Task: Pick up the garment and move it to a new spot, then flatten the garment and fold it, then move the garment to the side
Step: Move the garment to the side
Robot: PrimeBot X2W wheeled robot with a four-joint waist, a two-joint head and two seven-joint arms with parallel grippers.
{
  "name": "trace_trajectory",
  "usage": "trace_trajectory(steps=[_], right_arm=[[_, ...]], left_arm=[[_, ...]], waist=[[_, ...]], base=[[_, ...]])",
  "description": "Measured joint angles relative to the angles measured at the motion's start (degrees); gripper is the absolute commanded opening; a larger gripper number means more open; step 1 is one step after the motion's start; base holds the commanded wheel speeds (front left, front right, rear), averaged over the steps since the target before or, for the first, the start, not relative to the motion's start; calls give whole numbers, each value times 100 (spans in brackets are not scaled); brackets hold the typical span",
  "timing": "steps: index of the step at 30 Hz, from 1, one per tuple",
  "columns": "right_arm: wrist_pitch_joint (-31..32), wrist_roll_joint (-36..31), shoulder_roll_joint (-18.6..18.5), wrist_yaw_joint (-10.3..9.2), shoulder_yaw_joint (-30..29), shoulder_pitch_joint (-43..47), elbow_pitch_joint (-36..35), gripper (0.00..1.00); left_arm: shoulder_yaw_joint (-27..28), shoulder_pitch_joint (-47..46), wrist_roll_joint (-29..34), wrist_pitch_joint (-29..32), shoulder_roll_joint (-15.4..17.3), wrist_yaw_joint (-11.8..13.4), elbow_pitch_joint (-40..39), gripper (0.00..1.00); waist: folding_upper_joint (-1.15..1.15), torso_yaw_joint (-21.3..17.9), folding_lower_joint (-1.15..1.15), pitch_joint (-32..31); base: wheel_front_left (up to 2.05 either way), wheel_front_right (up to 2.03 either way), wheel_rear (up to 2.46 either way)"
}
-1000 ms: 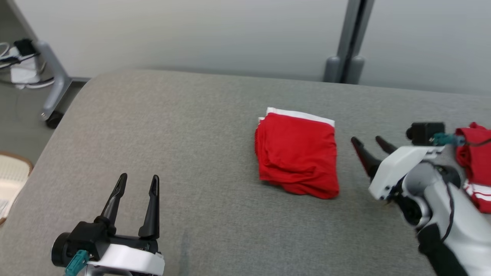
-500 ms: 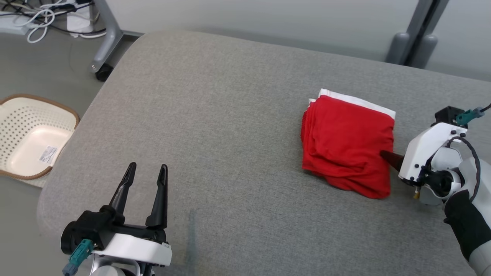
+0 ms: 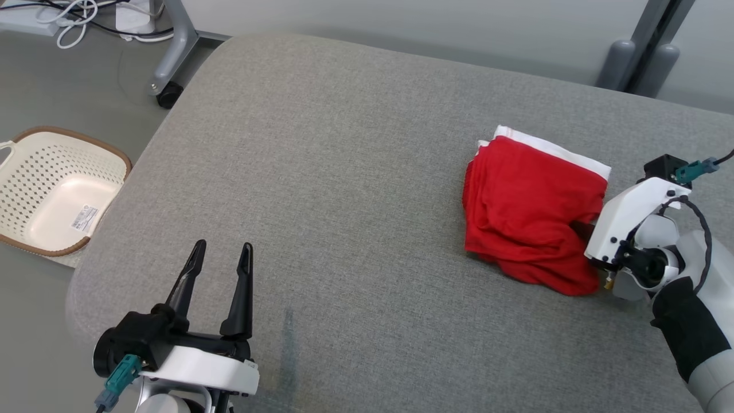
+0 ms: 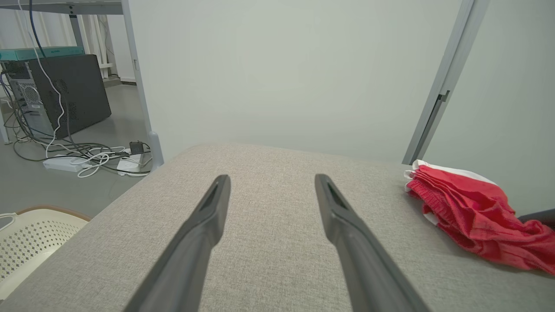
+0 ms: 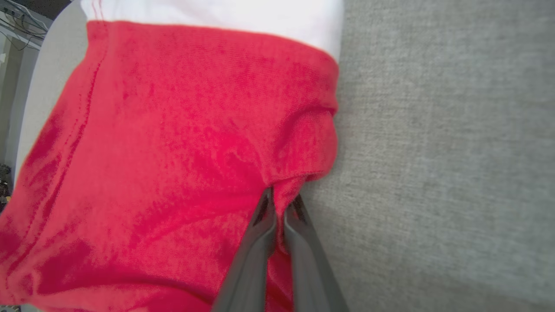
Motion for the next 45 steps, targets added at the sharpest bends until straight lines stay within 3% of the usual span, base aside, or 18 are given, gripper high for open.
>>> trace_trajectory(steps=[13,35,45], right_arm=[[-581,303,-40,0,537,299,-749,0],[-847,913,-286,0,1390,842,-1715,0],[-526,931,-818,0,1784,281,-2020,0]], left_arm=[[36,29,215,0,-1,-71,-44,100],[-466,-69,357,0,-4,-248,70,100],[-568,-252,415,0,4,-260,111,100]], waist=[[0,-633,0,-323],[0,-2923,0,-657],[0,-3200,0,-333]], base=[[0,0,0],[0,0,0],[0,0,0]])
